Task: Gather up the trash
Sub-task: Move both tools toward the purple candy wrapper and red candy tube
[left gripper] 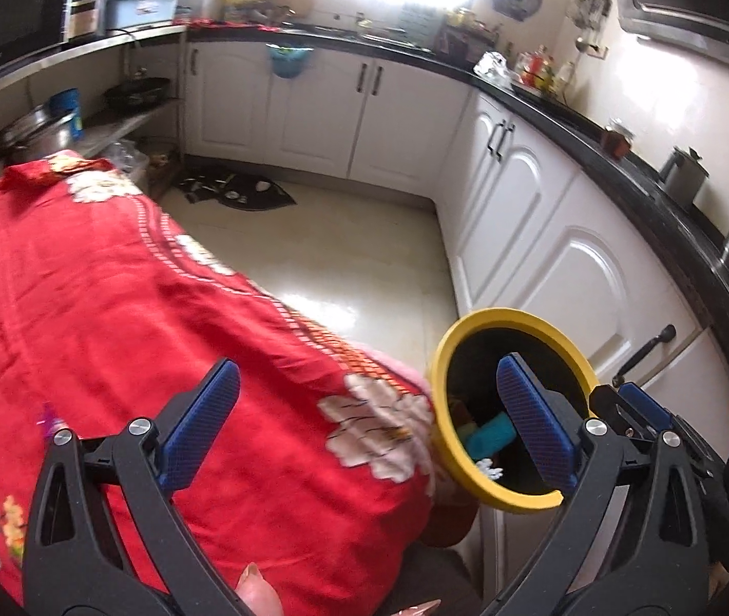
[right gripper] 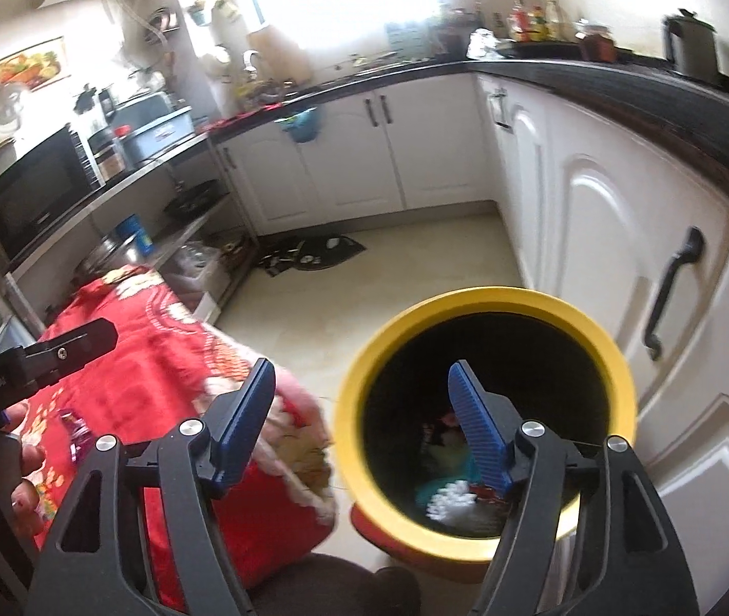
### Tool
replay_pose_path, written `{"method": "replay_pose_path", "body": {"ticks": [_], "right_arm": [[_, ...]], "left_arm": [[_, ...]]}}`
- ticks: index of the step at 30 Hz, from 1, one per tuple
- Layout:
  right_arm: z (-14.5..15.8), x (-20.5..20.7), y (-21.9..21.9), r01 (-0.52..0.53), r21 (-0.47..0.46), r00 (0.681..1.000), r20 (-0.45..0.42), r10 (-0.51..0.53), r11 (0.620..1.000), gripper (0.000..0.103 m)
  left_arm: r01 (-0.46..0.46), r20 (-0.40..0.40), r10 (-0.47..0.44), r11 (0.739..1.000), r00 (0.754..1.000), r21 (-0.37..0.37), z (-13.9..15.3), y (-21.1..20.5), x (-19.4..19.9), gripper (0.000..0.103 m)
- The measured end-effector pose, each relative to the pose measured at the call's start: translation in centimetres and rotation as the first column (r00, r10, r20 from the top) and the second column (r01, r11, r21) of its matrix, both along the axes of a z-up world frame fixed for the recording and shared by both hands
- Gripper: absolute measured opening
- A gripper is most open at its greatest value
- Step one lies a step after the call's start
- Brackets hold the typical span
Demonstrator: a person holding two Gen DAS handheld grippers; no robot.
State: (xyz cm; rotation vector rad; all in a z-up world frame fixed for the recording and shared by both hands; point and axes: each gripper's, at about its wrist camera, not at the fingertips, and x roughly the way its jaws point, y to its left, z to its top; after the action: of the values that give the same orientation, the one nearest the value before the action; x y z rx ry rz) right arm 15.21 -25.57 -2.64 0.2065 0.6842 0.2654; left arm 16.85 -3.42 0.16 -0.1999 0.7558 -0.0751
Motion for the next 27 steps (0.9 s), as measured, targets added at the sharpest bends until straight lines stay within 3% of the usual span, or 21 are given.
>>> {"method": "replay_pose_path", "body": {"ticks": [14, 27], "right_arm": [[1.7, -1.1, 7.4, -0.174, -0.019, 0.984, 0.024, 0.174, 0.985, 0.070], [1.9, -1.1, 13.7, -0.320, -0.056, 0.947, 0.010, 0.321, 0.946, 0.071]], "left_arm": [[-0.142, 0.011, 0.142, 0.990, 0.990, -0.002, 0.5, 6.4, -4.6, 0.092], [-0.261, -0.017, 0.261, 0.965, 0.965, -0.010, -0.3, 11.4, -9.1, 0.092]]}}
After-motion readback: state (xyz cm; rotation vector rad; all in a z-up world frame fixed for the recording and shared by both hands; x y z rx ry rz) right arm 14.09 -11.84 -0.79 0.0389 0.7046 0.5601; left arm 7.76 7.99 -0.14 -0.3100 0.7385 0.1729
